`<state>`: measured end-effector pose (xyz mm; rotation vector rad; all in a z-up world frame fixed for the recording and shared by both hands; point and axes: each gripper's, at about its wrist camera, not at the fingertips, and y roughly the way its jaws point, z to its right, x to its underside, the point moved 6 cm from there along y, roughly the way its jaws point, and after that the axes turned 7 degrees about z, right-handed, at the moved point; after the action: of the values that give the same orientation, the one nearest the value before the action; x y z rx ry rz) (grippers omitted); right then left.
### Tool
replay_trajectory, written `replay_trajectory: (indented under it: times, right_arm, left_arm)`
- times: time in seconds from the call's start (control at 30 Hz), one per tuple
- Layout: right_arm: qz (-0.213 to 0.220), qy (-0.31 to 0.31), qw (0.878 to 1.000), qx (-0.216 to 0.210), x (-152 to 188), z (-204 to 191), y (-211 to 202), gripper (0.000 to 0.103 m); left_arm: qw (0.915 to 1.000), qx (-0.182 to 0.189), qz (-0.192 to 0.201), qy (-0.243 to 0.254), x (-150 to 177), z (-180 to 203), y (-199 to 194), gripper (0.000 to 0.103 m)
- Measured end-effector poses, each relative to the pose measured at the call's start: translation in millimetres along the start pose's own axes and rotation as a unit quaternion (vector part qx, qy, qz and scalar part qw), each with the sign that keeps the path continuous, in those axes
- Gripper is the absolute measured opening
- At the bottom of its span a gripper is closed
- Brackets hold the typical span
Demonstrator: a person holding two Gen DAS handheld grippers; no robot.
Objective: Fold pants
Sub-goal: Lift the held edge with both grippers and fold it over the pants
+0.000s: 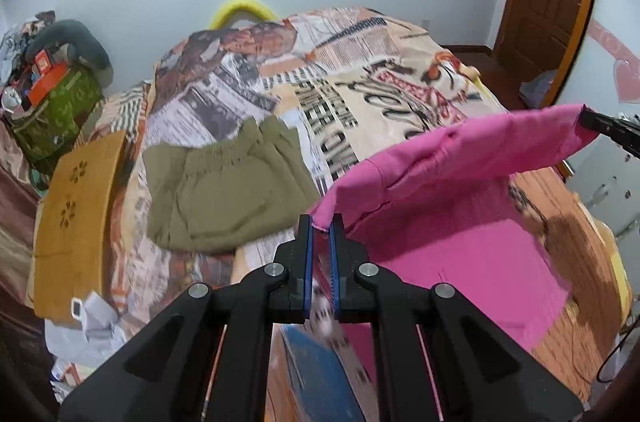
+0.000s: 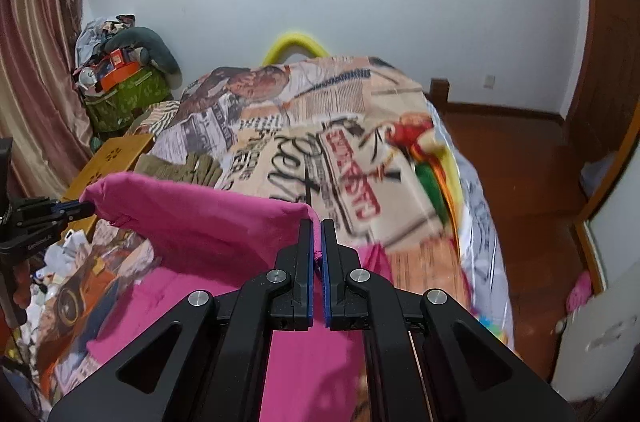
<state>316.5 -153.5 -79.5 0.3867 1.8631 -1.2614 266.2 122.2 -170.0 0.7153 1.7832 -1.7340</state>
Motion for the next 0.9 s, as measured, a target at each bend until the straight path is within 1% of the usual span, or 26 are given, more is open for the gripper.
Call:
replay_trajectory:
  times: [0.1,0.2,0.43,0.57,0.67,0.8,0.87,0.9]
  right_arm:
    - [-0.011,0.009,1.000,-0.004,20.3,1.7,-12.7,0.003]
    - [-0.029,0.007,1.000,-0.001,44.1,1.6,-19.3,0.003]
    - [-0.082,0.008,0.997,0.010,109.7,5.0,-21.2,0.003]
    - [-0.107,0.007,0.994,0.020,135.6,9.2,-18.4,0.003]
    - [-0.127,0.021,0.991,0.025,148.9,13.8,-17.0,0.003]
    - [-0.148,0.039,0.988,0.028,158.0,16.8,-20.4,0.009]
    - [-0.146,0.041,0.988,0.031,157.6,17.6,-24.6,0.013]
    - [-0.142,0.043,0.989,0.029,156.5,17.2,-27.5,0.018]
  left_arm:
    - [0.9999,0.004,-0.010,0.008,18.8,5.2,-5.0,0.007]
    - [0.9994,0.010,-0.030,0.011,43.1,10.8,-5.5,0.007]
    - [0.9966,0.029,-0.077,-0.007,89.5,15.2,-1.1,0.007]
    - [0.9945,0.033,-0.099,-0.009,110.6,15.7,2.5,0.007]
    - [0.9946,0.020,-0.101,-0.007,117.0,13.6,1.4,0.007]
    - [0.9952,0.012,-0.097,-0.011,115.1,7.2,-5.5,0.008]
    - [0.9963,0.001,-0.086,-0.010,109.9,2.4,-11.7,0.014]
    - [0.9968,-0.003,-0.080,-0.010,106.9,0.6,-14.5,0.017]
